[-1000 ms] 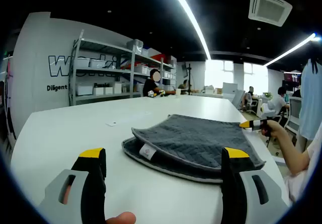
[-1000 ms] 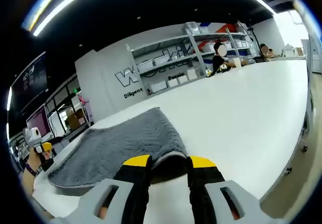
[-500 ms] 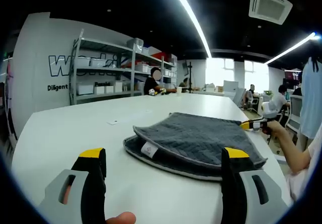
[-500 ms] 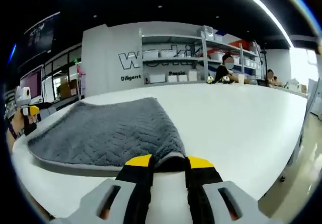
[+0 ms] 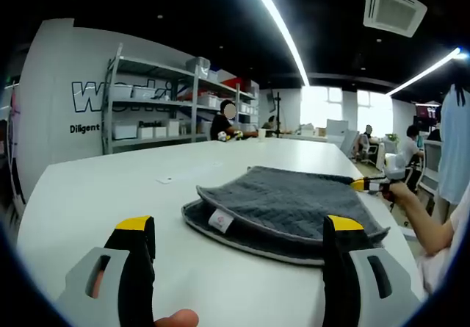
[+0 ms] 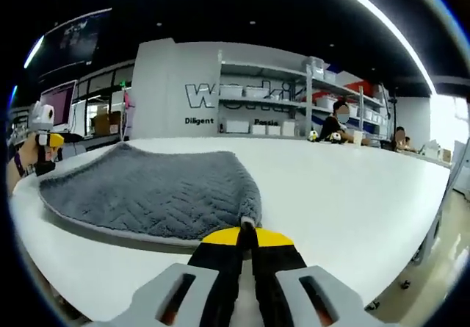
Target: Fold the towel on the table until its edges align and the towel forms a compact rectangular stack.
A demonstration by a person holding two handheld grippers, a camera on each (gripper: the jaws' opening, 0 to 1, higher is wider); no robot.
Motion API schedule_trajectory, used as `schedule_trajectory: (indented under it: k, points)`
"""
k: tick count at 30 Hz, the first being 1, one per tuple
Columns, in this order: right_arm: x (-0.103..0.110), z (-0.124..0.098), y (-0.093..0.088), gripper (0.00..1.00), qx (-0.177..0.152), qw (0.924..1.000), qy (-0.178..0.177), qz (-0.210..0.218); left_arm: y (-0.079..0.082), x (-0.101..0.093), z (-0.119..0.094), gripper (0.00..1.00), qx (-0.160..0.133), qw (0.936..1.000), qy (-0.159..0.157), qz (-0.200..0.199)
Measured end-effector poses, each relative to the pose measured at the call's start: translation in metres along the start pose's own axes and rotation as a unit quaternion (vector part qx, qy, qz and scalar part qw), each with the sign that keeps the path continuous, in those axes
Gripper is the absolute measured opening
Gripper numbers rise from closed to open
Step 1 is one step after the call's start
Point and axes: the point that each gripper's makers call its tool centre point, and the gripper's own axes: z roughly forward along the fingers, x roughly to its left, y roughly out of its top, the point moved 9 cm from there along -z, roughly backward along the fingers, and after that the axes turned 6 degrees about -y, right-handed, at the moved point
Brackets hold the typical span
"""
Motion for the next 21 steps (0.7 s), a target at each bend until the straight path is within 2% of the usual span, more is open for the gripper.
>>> schedule_trajectory:
  k: [7, 12, 17, 21]
  points:
    - [-0.002, 0.000, 0.000, 0.00, -0.014, 0.9999, 0.000, -0.001, 0.003, 0.008, 0.001, 0.93, 0.001, 1.0000, 0.000, -0.001]
    - [0.006, -0.010, 0.005, 0.00, -0.052, 0.9985, -0.011, -0.010, 0.003, 0.009, 0.000, 0.93, -0.001, 1.0000, 0.003, -0.003]
    - [0.015, -0.017, 0.019, 0.00, -0.098, 0.9948, -0.009, -0.029, 0.002, 0.007, 0.000, 0.93, 0.000, 1.0000, 0.004, -0.003]
    - [0.028, -0.023, 0.029, 0.00, -0.113, 0.9925, 0.000, -0.047, 0.002, 0.006, 0.000, 0.93, 0.001, 1.0000, 0.004, -0.003]
